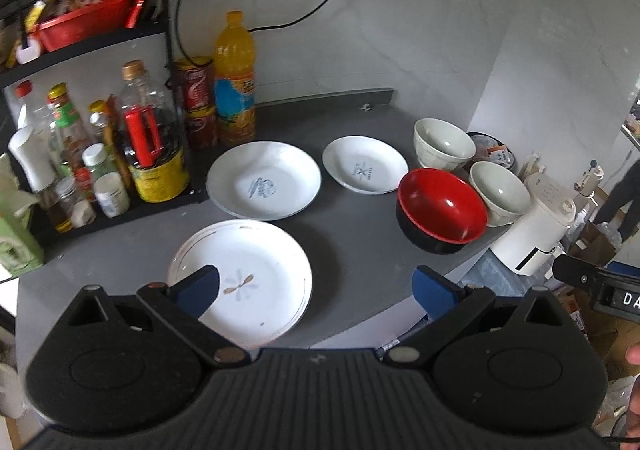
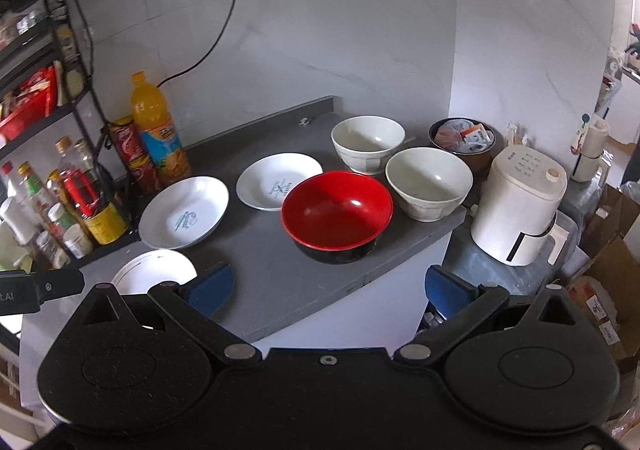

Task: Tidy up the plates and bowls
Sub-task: 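Move the right tool toward the large white bowl beside the red bowl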

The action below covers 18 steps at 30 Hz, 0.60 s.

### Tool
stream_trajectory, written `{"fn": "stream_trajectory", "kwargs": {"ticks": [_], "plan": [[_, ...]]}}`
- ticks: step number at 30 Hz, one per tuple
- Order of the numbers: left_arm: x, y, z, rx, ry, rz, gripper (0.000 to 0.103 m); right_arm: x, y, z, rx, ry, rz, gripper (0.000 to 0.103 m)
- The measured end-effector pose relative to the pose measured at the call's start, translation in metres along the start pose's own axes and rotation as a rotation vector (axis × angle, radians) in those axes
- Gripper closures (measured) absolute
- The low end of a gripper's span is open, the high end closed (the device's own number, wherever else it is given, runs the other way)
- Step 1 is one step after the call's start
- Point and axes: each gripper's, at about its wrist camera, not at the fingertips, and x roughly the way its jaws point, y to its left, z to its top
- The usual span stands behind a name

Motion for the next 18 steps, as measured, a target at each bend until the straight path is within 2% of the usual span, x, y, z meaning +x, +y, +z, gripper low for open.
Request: {"fn": "stream_trajectory", "kwargs": {"ticks": [11, 18], "plan": [[0.042, -0.004, 0.031, 0.045, 0.023, -0.101, 0.001, 0.026, -0.004, 0.010, 0.083, 0.005, -0.031, 0.000], [0.058, -0.010, 0.042, 0.078, 0.036, -0.101, 0.001, 0.037, -0.010, 0.009, 0.148, 0.009, -0.061, 0.000]]}}
